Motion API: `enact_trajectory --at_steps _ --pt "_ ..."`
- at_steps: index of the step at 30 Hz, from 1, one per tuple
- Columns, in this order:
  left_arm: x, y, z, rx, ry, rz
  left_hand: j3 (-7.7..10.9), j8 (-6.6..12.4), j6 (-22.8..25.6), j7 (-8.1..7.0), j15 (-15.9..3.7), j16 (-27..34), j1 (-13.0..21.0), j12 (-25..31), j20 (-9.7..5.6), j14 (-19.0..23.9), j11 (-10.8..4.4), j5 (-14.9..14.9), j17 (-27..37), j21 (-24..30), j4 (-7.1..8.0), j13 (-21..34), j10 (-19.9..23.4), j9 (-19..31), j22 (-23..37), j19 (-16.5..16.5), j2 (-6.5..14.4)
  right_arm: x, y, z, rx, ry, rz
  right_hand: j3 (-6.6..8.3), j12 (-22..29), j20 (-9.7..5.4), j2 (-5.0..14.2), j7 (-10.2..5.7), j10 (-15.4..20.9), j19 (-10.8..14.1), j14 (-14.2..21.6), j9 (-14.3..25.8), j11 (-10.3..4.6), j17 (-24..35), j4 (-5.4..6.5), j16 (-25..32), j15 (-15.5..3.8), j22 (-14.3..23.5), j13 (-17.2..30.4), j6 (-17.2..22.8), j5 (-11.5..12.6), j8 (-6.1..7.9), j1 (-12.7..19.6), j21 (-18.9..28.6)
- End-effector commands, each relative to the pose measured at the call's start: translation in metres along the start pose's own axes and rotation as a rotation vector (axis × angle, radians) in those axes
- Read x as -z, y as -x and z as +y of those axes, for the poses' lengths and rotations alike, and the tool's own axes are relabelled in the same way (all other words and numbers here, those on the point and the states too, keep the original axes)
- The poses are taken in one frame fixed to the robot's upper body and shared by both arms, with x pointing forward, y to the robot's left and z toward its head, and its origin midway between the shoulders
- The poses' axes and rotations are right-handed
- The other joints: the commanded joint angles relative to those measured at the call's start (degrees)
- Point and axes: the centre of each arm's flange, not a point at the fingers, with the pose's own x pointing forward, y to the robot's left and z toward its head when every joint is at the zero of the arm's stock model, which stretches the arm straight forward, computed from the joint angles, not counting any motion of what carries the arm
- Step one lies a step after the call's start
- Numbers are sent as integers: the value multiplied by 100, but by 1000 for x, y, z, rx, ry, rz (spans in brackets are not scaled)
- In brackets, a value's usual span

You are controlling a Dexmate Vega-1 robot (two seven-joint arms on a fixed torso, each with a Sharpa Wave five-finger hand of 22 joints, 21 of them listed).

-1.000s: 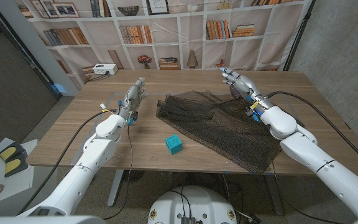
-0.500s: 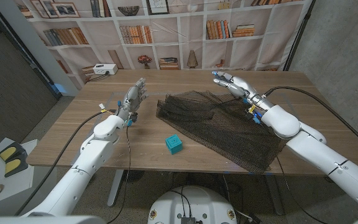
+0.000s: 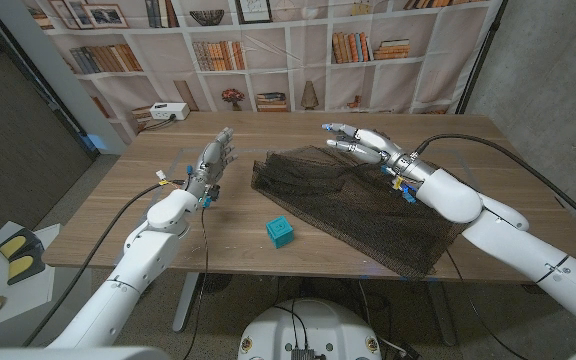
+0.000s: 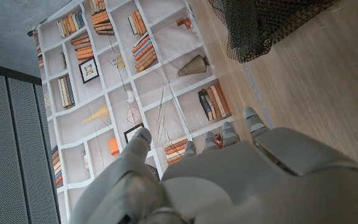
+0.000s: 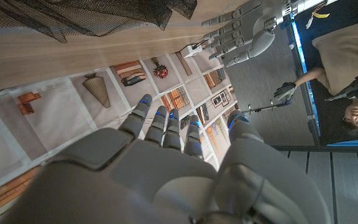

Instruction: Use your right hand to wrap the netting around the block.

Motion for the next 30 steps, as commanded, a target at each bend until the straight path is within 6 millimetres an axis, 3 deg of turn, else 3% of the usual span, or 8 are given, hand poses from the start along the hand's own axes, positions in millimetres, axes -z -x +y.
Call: enact_trajectory --at_steps 1,13,30 --pt "-7 13 3 -28 -17 0 -12 14 -196 -12 10 27 -53 30 21 51 29 39 8 39 12 16 17 11 25 13 -21 -29 -8 13 -101 171 -65 19 28 36 -26 -17 41 36 74 29 -27 -2 -49 31 -34 17 15 71 18 19 40 31" --pt "-19 16 2 -28 -35 -20 -14 13 -193 -17 10 26 -61 26 21 64 34 40 8 36 10 15 24 11 25 17 -24 -51 -10 30 -148 314 -115 11 9 43 -74 -61 45 65 88 31 -114 -24 -81 16 -104 14 13 47 11 -8 57 33" --pt "-19 26 0 -18 -34 -27 -16 13 -188 -12 9 23 -71 20 22 72 30 41 7 33 8 14 27 11 25 22 -29 -63 -13 58 -317 406 -154 130 -32 30 -26 -93 43 140 166 34 -198 -82 -209 -2 -167 11 10 16 50 -40 279 42"
